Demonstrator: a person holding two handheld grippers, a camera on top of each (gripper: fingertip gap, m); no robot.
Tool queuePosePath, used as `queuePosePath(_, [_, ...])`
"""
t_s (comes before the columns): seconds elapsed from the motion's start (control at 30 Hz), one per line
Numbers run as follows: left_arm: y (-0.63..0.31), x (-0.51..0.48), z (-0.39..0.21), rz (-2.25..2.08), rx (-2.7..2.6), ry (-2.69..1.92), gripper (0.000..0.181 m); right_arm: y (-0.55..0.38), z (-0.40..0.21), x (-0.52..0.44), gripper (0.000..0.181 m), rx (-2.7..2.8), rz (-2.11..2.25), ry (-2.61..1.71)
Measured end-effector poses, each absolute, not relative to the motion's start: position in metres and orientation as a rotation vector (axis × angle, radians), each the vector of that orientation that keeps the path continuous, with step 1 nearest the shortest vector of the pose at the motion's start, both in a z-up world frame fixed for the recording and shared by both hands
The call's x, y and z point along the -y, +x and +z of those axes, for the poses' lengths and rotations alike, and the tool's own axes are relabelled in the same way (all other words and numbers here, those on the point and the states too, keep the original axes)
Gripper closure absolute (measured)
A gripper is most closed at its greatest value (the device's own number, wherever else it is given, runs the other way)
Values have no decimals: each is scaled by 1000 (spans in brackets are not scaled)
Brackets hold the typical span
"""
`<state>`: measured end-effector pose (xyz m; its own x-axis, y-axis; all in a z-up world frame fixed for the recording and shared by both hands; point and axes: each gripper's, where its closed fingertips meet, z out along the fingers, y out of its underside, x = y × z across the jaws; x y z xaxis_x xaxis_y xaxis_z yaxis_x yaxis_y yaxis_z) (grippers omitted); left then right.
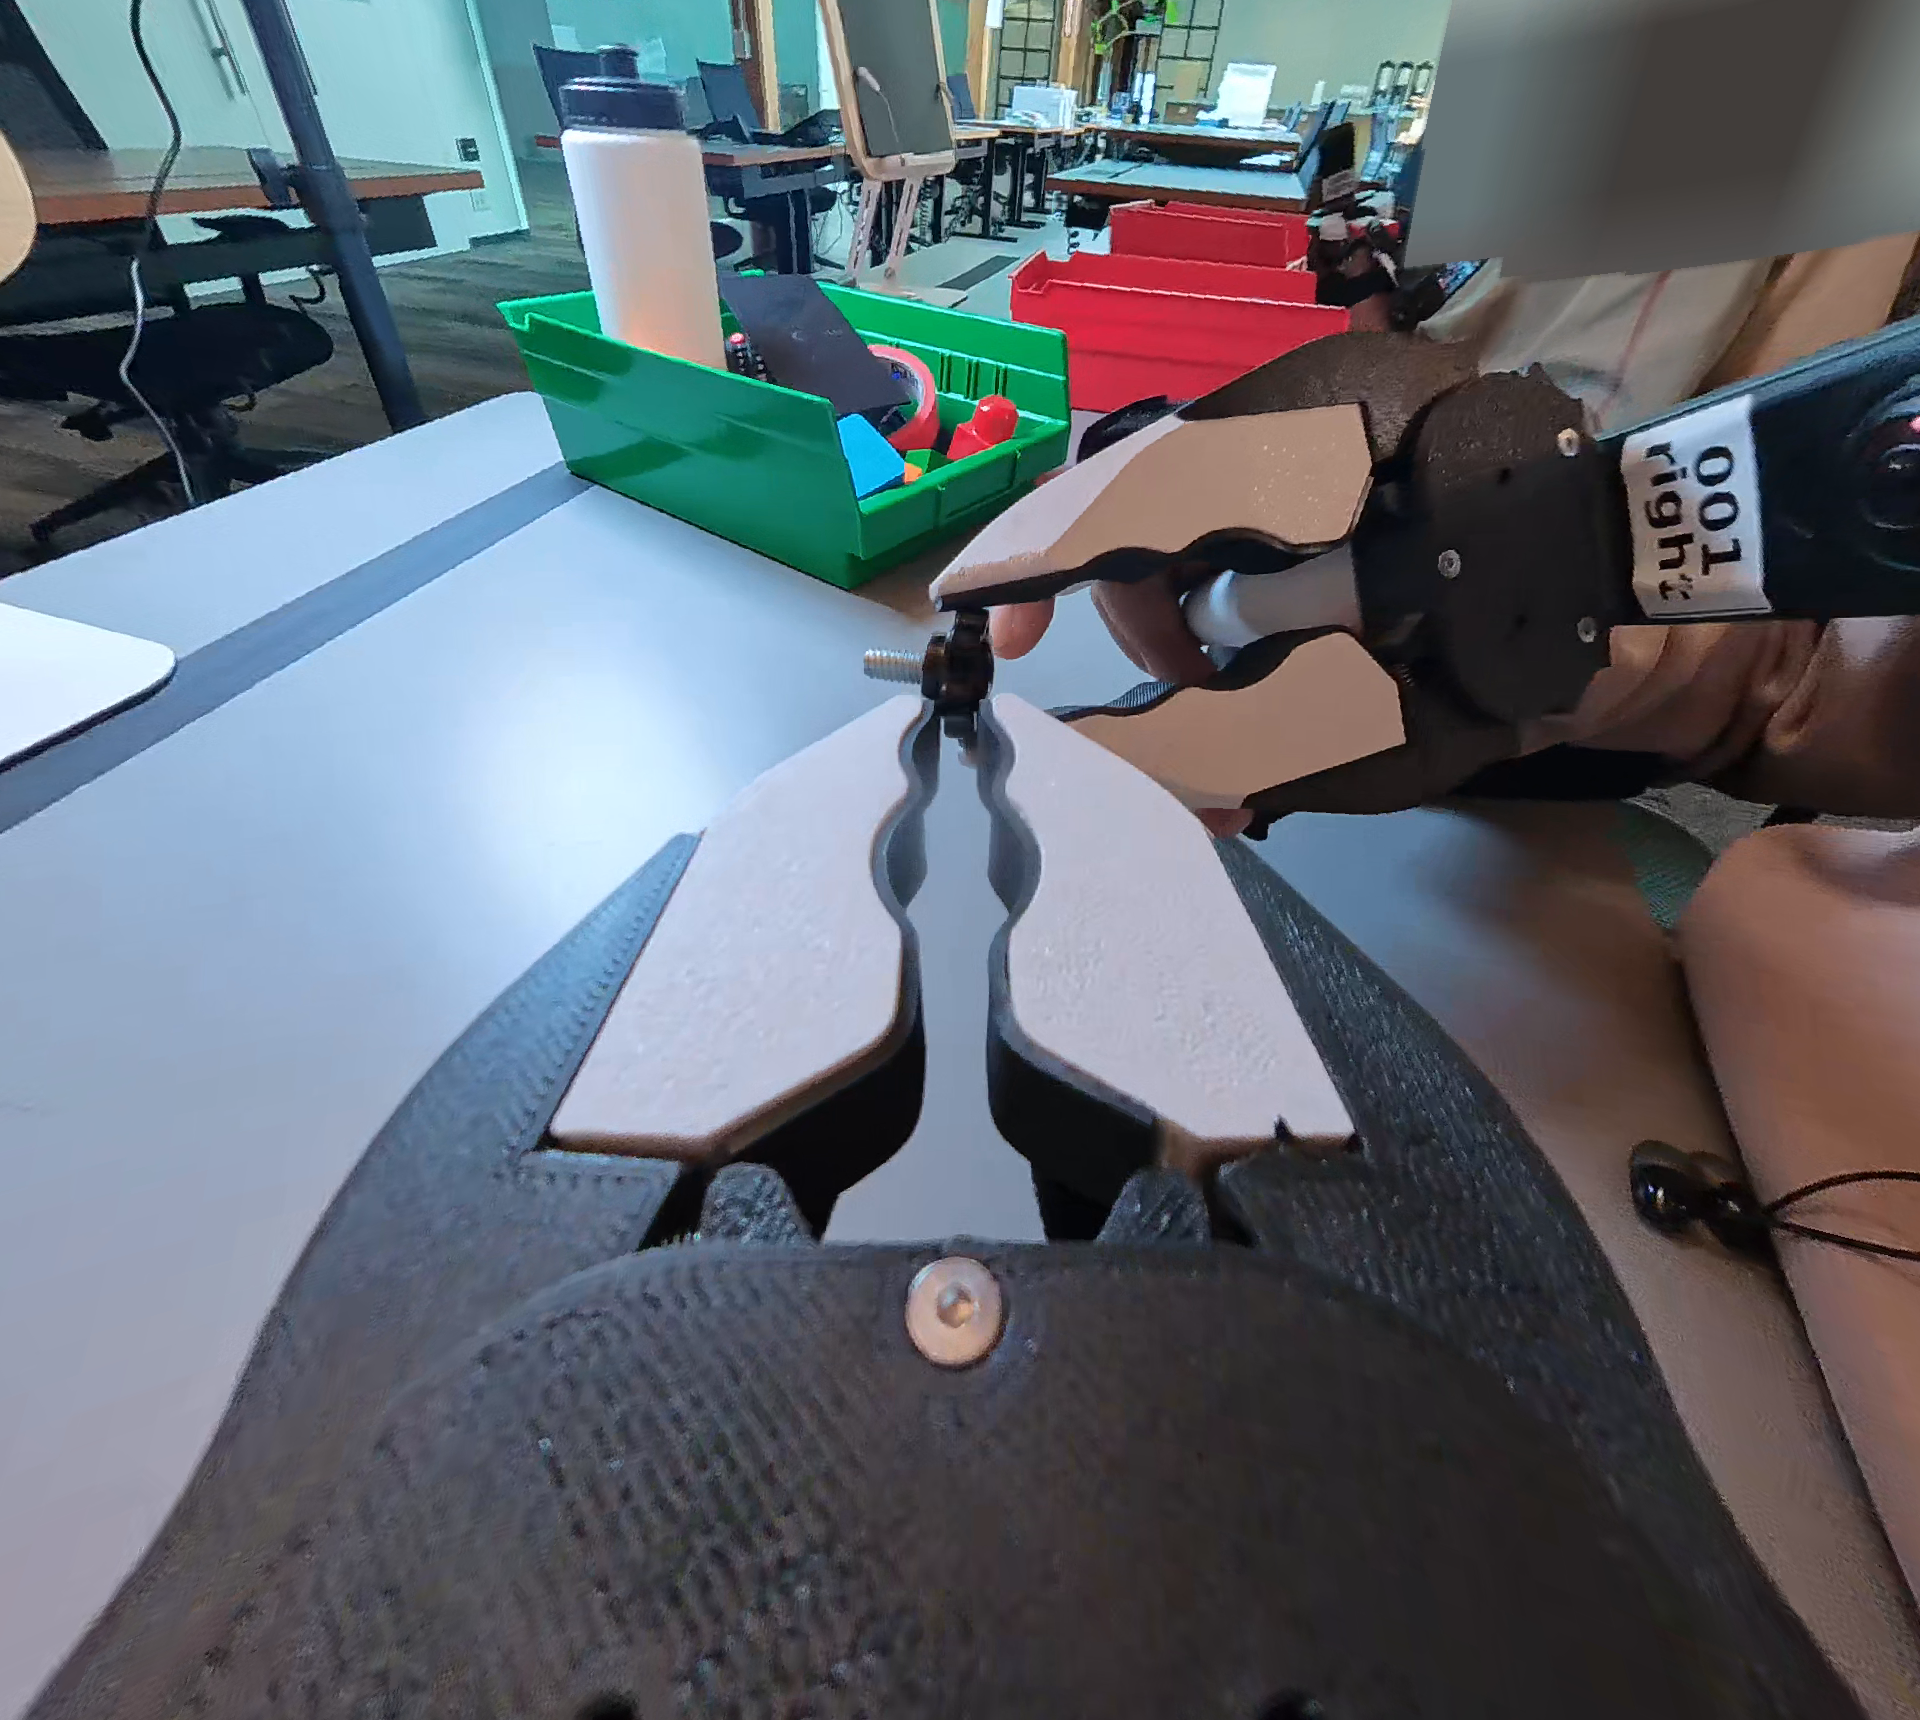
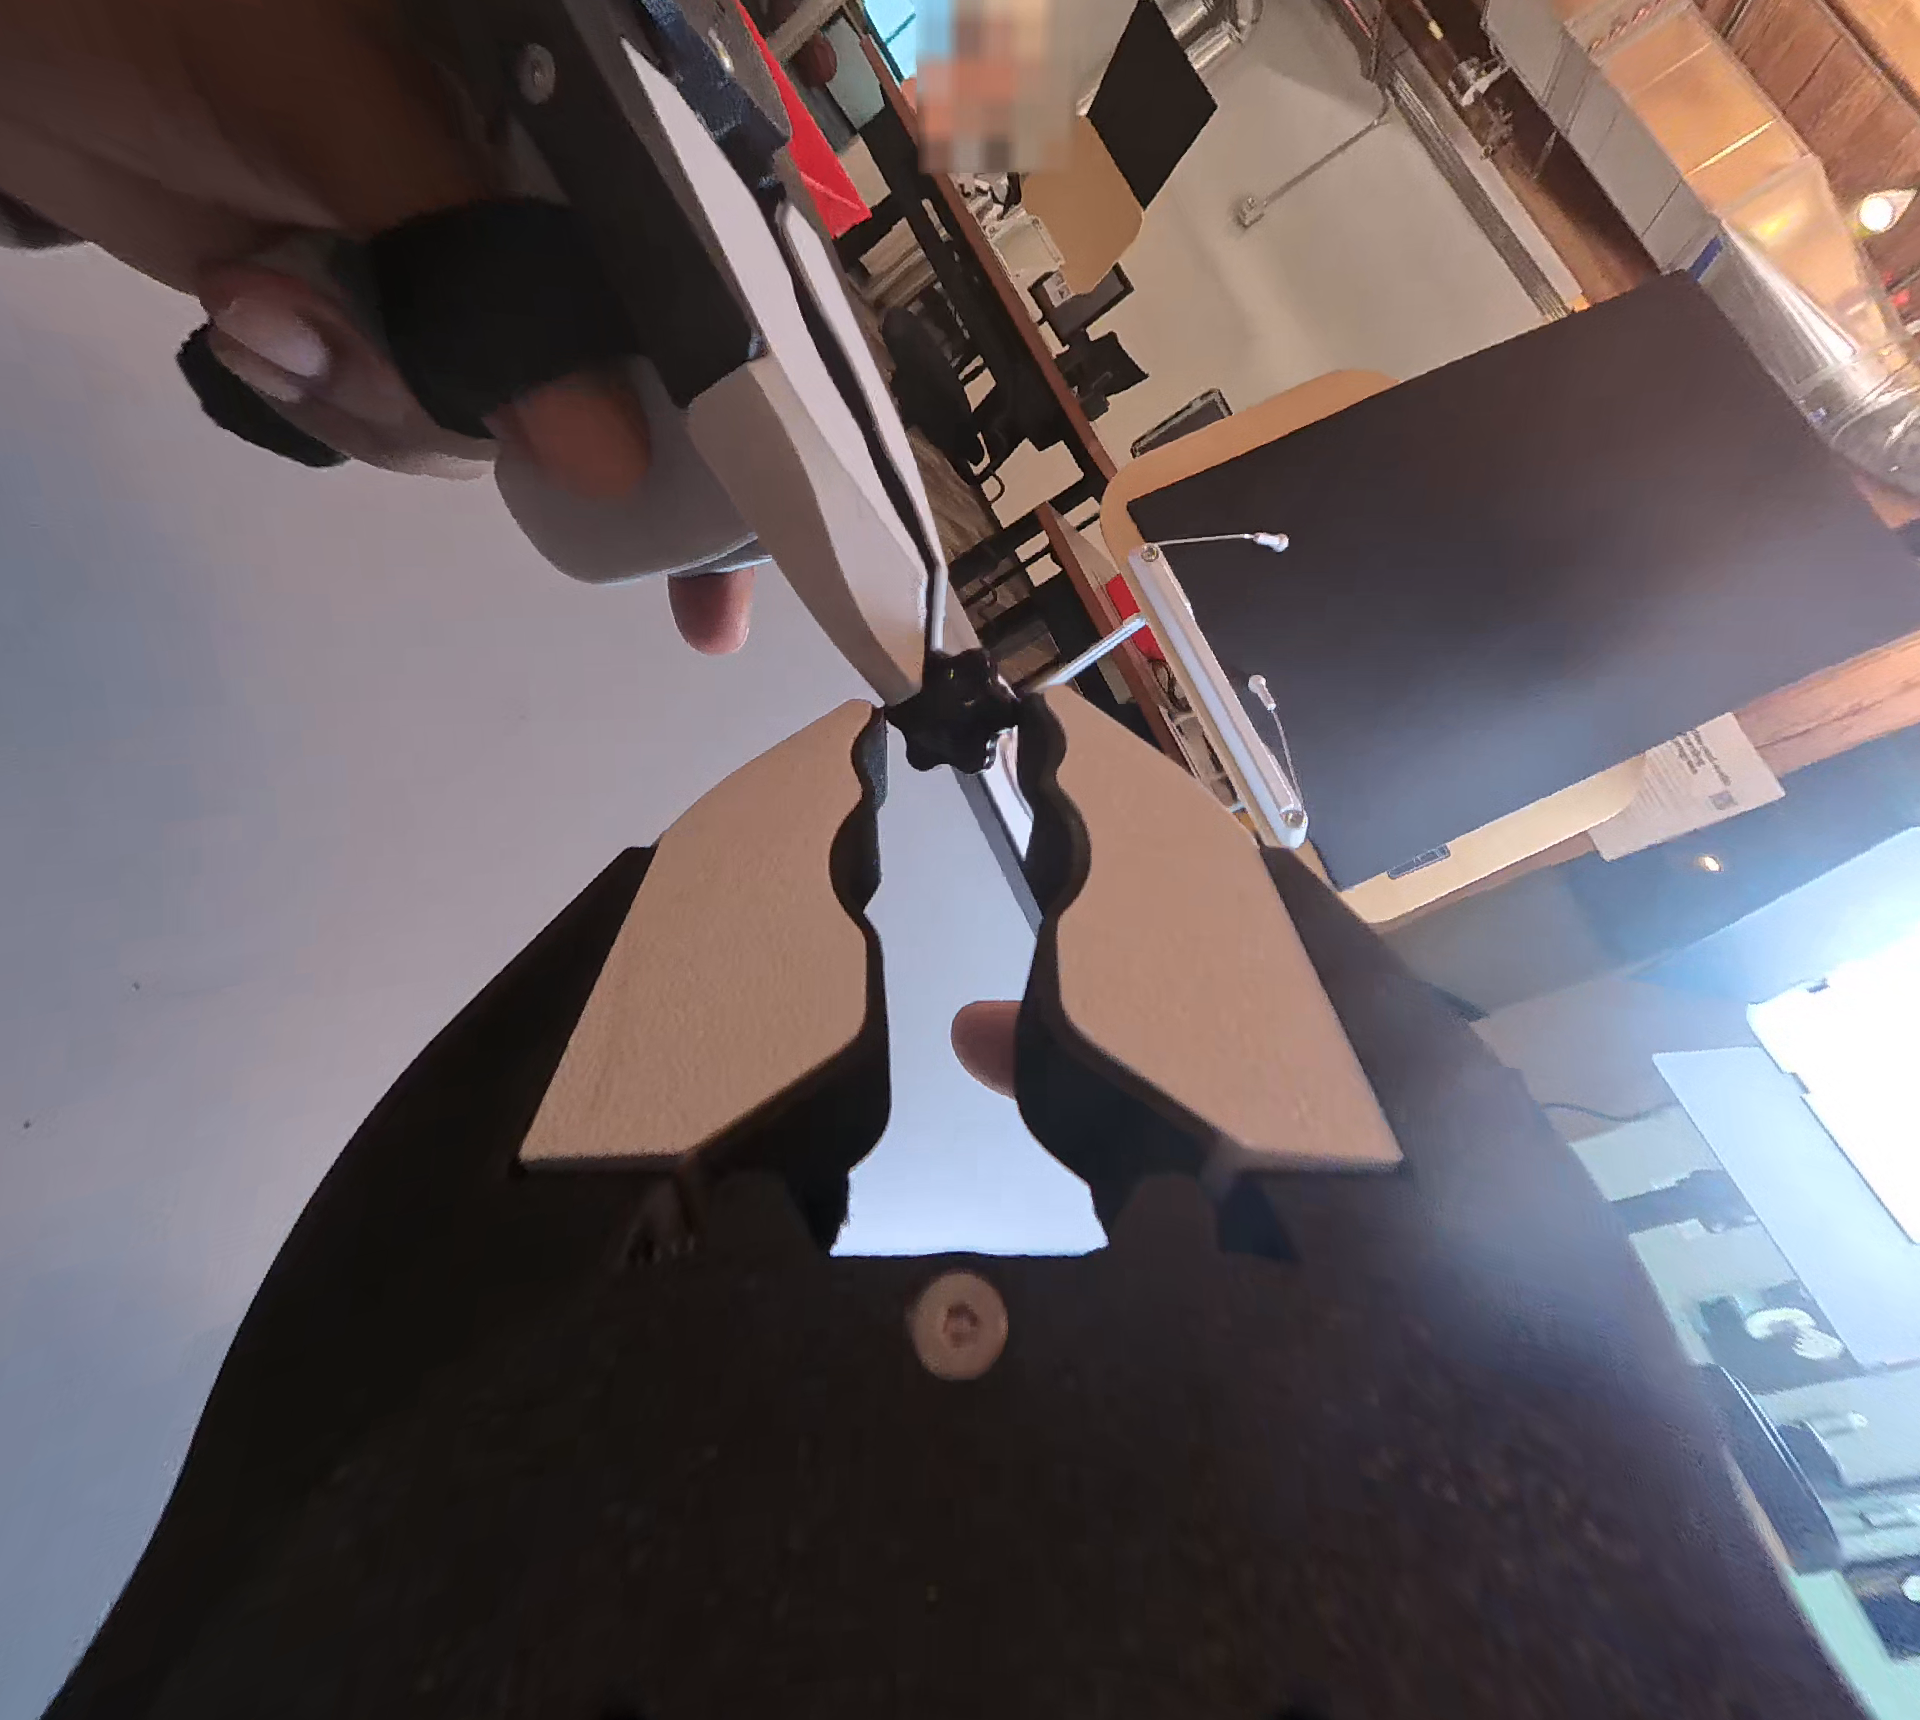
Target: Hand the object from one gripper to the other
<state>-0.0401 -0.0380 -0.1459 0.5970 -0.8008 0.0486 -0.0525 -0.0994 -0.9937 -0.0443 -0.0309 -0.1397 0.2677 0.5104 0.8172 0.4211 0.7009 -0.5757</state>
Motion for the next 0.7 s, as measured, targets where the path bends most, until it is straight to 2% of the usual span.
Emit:
queuePosePath(0.1, [-40,43,-141,-772,-778,-1539,176,-44,-135,37,157,1356,245,-875])
queuePosePath(0.3, [-38,66,-121,-1002,-871,-1368,176,-36,-116,66,132,1323,1194,-1040])
queuePosePath(0.5, [-27,104,-107,-1297,-989,-1195,176,-16,-102,85,146,1219,2136,-1108])
queuePosePath(0.7, [-14,130,-112,-1424,-1114,-1147,176,-6,-104,119,149,1353,2390,-1014])
